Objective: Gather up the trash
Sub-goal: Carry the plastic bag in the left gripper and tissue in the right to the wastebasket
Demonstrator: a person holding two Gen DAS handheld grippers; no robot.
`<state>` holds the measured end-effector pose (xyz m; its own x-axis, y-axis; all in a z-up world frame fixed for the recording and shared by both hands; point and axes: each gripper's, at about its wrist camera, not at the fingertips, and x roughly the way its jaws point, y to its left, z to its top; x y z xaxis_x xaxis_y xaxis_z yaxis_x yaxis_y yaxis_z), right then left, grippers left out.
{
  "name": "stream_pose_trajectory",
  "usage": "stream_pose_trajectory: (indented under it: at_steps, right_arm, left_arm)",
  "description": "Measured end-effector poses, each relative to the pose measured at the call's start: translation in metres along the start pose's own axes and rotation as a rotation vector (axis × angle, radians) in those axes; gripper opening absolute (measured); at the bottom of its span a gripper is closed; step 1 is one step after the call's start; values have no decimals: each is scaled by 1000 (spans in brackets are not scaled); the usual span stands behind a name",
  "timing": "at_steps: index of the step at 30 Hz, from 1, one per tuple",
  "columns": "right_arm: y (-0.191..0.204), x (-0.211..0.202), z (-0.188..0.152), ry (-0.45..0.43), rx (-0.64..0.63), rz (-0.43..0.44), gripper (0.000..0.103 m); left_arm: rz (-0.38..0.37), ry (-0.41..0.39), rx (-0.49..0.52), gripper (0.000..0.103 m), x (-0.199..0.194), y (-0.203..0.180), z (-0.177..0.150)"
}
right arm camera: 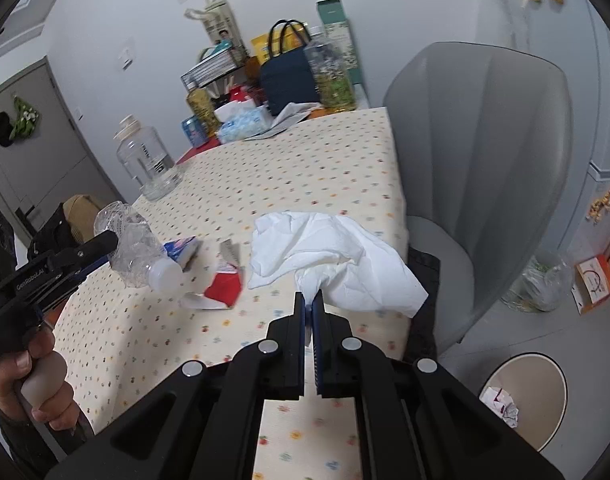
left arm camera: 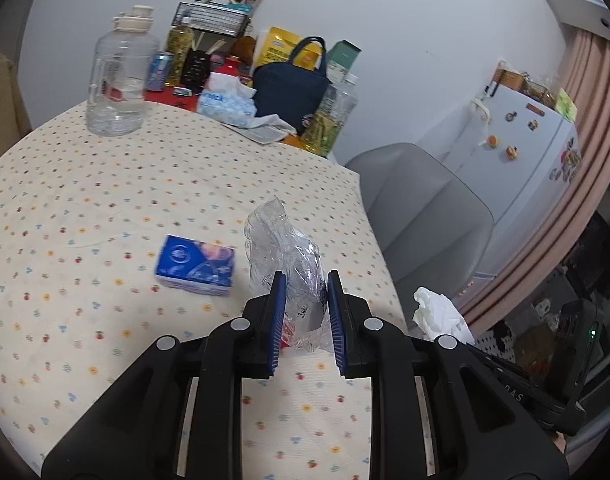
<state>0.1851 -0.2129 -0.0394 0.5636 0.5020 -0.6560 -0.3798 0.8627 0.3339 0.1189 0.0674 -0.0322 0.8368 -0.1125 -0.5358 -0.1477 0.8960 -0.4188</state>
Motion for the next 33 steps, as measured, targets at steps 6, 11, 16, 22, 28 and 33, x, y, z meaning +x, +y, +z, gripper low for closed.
stream_pose_trajectory:
  at_steps: [6, 11, 16, 22, 28, 33]
  right_arm:
    - [-37, -17, -4, -24, 55, -37, 4]
    - [-76, -29, -12, -26, 117, -94, 4]
    - [-112, -40, -20, -32, 172, -145, 4]
    - [-144, -50, -30, -39, 225, -185, 5]
    - [-170, -59, -42, -41, 267, -210, 5]
    - [-191, -66, -51, -45, 305, -224, 5]
  left_arm:
    - [-36, 28, 68, 21, 12, -39, -7]
    - [-72, 49, 107, 21, 25, -66, -12]
    - [-97, 76, 142, 21, 39, -88, -17]
    - [-124, 104, 183, 21, 53, -115, -25]
    - [-145, 135, 221, 21, 67, -141, -36]
    - [-154, 158, 250, 21, 77, -160, -44]
